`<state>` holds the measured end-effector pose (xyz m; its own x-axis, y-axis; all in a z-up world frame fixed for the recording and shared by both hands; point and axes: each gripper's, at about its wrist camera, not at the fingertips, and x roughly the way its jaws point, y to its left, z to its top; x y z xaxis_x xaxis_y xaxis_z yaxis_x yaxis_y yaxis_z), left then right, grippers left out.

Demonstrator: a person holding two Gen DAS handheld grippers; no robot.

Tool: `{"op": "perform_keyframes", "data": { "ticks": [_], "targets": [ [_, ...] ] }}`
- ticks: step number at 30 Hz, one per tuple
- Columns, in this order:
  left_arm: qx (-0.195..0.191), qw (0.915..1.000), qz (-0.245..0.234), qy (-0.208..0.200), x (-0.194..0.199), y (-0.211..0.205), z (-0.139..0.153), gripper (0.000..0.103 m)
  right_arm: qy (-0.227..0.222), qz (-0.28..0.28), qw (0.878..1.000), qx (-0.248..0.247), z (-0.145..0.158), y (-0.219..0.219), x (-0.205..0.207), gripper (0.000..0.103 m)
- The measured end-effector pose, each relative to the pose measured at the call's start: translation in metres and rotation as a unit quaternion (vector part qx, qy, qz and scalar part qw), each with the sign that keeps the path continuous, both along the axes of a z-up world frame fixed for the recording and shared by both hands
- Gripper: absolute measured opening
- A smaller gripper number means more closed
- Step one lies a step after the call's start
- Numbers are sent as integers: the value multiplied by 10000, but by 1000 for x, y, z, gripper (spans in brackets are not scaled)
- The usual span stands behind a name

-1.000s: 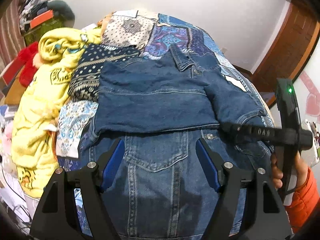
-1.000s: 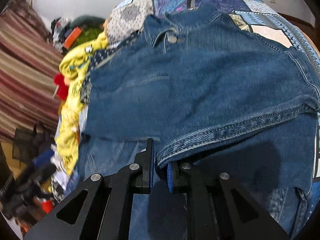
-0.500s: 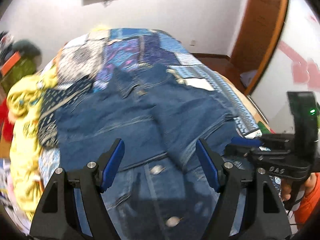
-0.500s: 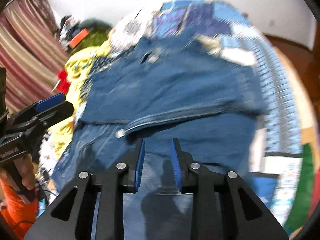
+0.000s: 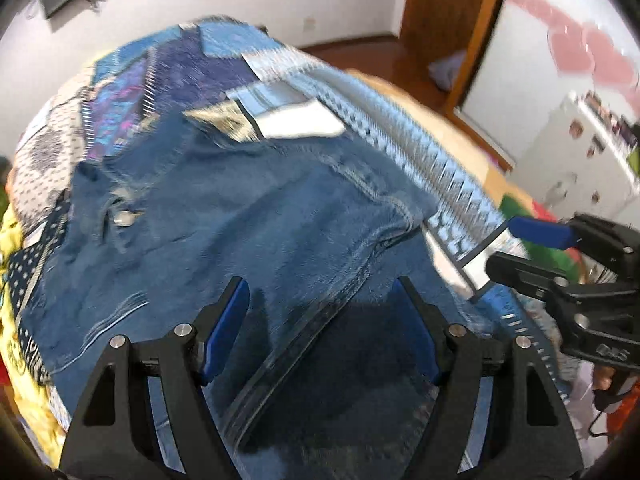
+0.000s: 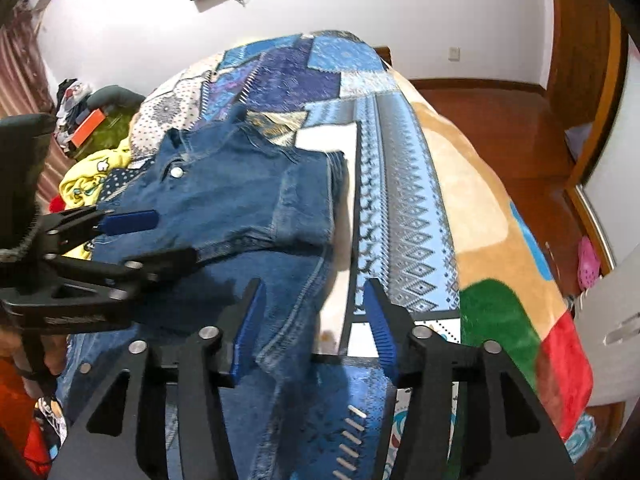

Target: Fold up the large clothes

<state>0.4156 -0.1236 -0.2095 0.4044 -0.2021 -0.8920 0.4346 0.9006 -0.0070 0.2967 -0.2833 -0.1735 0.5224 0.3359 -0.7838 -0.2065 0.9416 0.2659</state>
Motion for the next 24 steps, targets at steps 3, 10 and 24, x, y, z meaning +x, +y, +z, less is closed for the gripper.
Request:
{"op": "perform_keyframes", "data": {
  "ticks": [3,10,24],
  "targets": [
    [192,9996,-53,216,13,-10,-25,73,186,50,9998,44,-13,-1,2,49],
    [-48,9999,123,92,32,-11,-32,47,603,264,9978,-8,-45,11,8,49],
    [-1144,9826,1123,-941,13,105,70,5,707,279,9967,-275,-50,21,10,51]
  ]
}}
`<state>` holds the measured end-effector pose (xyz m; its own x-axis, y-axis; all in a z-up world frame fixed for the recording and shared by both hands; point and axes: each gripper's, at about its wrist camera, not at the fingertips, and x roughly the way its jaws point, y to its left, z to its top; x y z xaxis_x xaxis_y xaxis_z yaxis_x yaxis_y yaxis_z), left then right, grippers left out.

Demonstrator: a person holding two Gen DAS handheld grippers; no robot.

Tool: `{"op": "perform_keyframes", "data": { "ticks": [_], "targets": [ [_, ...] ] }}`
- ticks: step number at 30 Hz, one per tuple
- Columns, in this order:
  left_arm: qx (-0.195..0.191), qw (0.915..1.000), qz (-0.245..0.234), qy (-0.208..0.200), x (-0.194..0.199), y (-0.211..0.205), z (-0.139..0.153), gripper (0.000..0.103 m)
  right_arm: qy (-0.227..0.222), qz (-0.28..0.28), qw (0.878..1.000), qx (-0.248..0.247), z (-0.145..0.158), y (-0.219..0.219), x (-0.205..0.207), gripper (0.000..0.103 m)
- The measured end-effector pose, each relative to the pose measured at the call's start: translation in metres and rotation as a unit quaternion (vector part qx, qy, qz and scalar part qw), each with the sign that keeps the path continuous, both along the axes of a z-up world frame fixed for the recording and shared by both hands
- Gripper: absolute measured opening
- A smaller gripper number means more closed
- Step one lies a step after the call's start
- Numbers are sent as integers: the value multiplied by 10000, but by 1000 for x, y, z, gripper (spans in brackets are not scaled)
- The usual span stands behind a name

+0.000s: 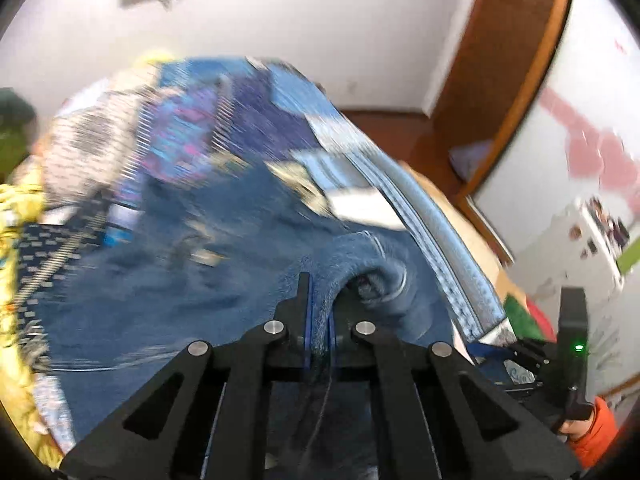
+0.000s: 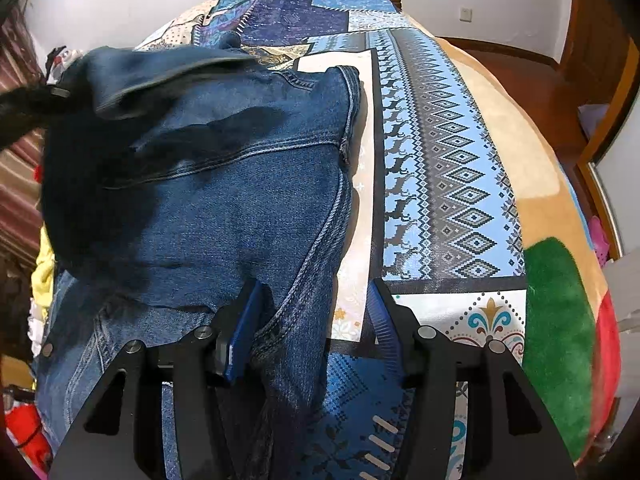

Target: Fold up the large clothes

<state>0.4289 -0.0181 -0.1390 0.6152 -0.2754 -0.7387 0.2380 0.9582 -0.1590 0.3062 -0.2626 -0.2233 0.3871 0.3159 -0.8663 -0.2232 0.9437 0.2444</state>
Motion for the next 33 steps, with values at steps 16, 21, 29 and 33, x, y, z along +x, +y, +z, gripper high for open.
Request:
{"op": "perform_keyframes", "data": {
  "ticks": [16,21,29,33],
  "targets": [
    [-910,9779,1615,964,-88,185,-90,11,18,-29,9982,-598,5,31,4,52],
    [-1087,9699,1853,1143,-107,201,-120,20,59,-102,9974,-712,4,31,5,57],
    [-432,9706,2036,1209,-133,217,-120,36,51,-178,9959,-882,5,34,2,61],
    [-231,9725,1980,1204,-145,233,-106,42,139,-97,9956,-923,10,35,4,62]
  ]
}}
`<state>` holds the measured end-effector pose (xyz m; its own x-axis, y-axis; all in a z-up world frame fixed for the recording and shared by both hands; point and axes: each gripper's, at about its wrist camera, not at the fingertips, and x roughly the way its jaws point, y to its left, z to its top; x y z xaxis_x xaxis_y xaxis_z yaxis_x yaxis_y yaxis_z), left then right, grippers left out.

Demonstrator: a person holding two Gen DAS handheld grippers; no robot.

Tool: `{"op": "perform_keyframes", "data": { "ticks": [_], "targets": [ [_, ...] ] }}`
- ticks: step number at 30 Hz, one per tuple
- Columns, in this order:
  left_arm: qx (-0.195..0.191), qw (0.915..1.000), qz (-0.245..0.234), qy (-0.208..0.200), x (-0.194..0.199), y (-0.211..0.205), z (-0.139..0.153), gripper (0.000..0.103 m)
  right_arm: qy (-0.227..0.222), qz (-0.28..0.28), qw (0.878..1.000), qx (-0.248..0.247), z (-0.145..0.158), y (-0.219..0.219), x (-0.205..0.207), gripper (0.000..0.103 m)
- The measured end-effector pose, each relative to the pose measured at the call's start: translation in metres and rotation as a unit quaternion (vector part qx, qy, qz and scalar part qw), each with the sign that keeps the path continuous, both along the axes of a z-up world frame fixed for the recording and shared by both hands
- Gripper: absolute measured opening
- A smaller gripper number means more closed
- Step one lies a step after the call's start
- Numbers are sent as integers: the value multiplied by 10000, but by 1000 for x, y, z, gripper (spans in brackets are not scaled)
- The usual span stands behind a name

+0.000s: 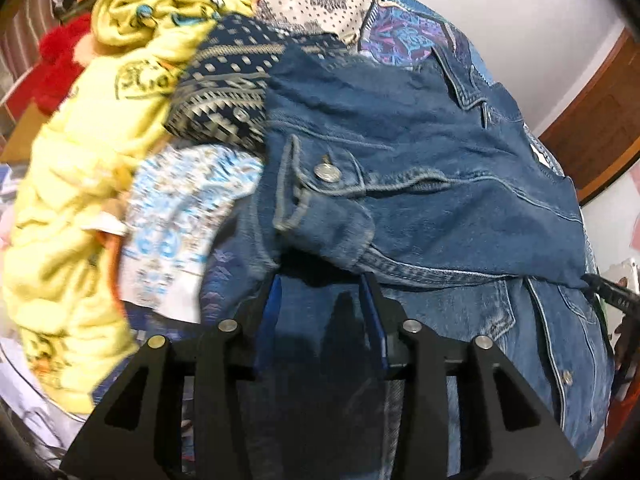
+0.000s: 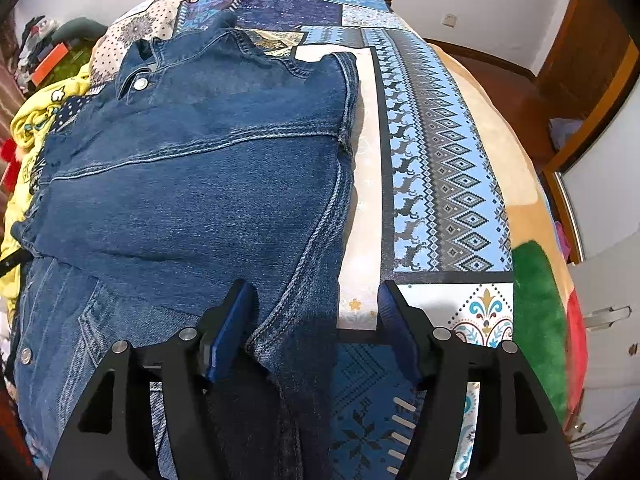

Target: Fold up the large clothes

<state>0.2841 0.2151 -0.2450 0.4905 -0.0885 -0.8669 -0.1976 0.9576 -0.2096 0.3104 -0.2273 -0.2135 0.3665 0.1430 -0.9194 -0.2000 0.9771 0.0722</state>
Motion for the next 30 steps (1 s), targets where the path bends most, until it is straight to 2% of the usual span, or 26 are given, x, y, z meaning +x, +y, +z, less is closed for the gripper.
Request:
{"op": "perform_keyframes", "data": {
  "ticks": [2,4,6,12,17,21,28,29,30],
  "targets": [
    [44,9999,-1,-142,-4,11,16,48,31,88,9999,82,6,0,2,62],
    [87,9995,28,-314,-2,19,33,55,-31,151,9995,290,14,-1,4,68],
    [98,9990,5,-440,9,25,46,55,-182,151,9986,466,24,-2,7,75],
    [-34,9984,-12,-565,54,38,64,55,-487,198,9951,833,47,-1,28,75],
    [-351,9989,-42,-324,96,46,45,55,-532,146,9940,946,44,-2,53,75],
    [-591,9982,24,-54,131,57,20,55,-280,-51,9935,1098,25,-8,81,75],
    [-447,9988,185,78,182,72,-11,55,111,-255,9888,1466,-6,-16,116,74],
    [-461,9988,170,42,185,73,-12,54,102,-257,9877,1540,-8,-15,119,71],
    [-485,9987,137,2,188,73,-14,44,103,-253,9866,1608,-10,-14,122,61]
  ]
}}
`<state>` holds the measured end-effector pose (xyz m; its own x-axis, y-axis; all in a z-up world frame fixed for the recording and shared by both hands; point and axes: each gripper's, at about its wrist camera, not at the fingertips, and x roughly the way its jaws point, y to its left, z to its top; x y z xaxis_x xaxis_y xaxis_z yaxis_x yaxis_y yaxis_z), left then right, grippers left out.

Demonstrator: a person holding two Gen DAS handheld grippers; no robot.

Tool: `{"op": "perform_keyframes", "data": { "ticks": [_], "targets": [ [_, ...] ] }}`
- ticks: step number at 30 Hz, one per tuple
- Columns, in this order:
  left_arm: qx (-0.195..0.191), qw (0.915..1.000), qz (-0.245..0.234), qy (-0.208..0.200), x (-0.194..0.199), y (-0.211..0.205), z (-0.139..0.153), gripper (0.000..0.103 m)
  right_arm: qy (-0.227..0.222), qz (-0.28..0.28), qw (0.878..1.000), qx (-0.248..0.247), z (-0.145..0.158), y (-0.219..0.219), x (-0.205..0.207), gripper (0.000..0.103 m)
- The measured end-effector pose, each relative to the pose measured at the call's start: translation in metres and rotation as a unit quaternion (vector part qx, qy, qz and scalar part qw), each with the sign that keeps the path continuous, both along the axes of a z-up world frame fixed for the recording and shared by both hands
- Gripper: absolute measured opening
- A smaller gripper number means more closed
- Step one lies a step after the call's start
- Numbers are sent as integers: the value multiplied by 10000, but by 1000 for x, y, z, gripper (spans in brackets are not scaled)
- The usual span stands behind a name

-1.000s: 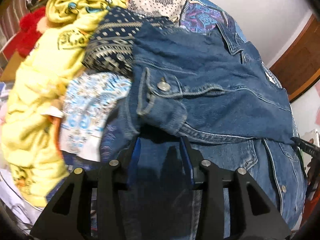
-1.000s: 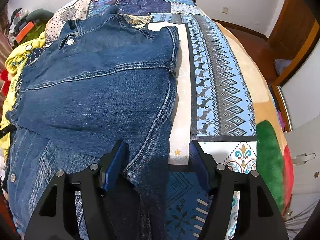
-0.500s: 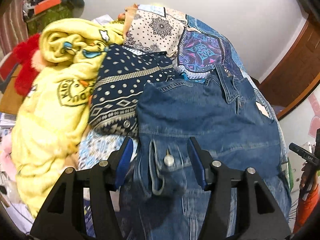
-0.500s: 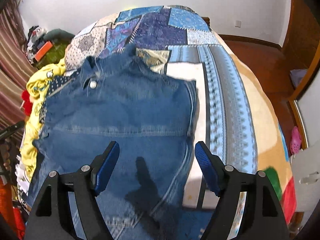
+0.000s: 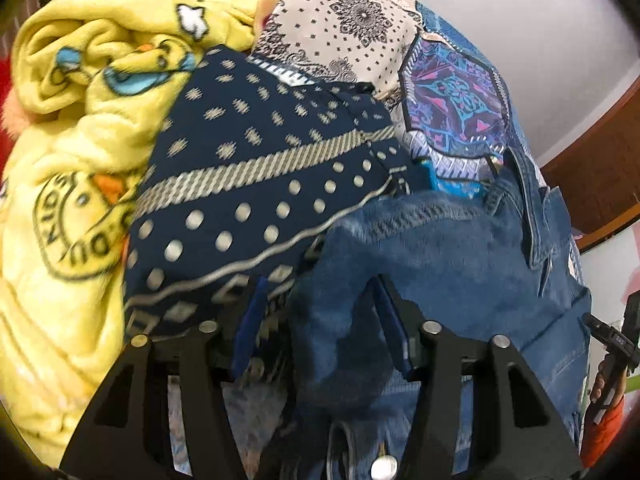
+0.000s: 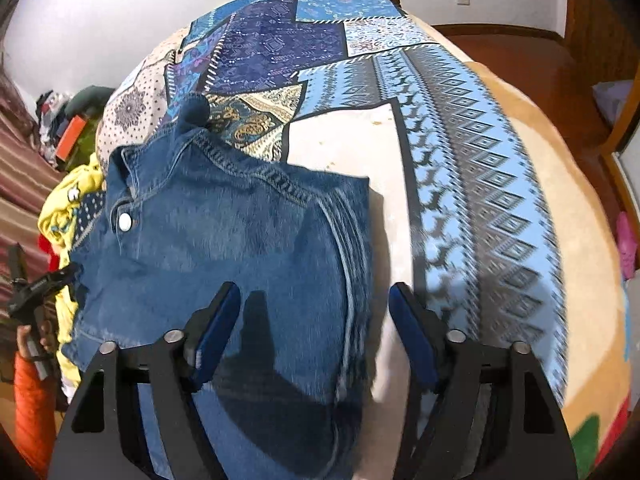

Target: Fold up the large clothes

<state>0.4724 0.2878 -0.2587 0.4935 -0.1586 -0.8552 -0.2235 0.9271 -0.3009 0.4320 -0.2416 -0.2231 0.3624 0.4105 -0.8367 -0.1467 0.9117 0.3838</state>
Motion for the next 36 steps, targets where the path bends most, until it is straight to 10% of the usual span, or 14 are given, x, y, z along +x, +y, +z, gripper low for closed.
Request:
{"op": "perform_keyframes", "data": {
  "ticks": [6,20,32,36],
  "targets": [
    [121,9997,-180,-101,9,-14,-2,9,-31,-121,9999,15,-2,3,15,15],
    [428,9949,58,-913,21,-12,84,8,-1294,88,9908,-390,86,40,60,12],
    [475,9976,430,-261,52,4,16,9,-733,-378,9950,-569,3,38,90,20],
    [879,9955,342,-12,54,-2,3,30,-645,-437,9954,-558,-6,34,89,24]
  ]
}}
